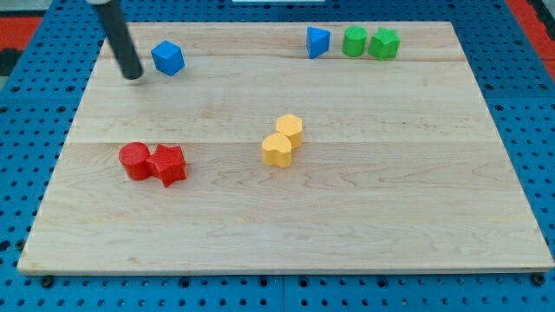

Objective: Push the cube left below the green circle

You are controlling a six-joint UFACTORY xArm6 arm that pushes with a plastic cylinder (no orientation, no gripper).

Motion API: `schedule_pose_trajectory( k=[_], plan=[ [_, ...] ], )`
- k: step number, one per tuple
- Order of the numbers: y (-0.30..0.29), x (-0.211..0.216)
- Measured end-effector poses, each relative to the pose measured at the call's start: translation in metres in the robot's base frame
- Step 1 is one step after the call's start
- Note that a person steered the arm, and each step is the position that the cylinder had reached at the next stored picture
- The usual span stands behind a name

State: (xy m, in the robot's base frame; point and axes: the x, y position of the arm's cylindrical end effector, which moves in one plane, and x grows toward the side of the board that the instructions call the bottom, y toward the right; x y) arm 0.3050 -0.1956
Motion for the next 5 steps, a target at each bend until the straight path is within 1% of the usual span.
schedule_pose_trajectory(
  k=[1,2,3,4,5],
  plan=[
    [0.013,-0.020],
    [-0.010,-0.042],
    [0.002,-0.054],
    [0.059,-0.025],
    [0.140,0.000]
  ],
)
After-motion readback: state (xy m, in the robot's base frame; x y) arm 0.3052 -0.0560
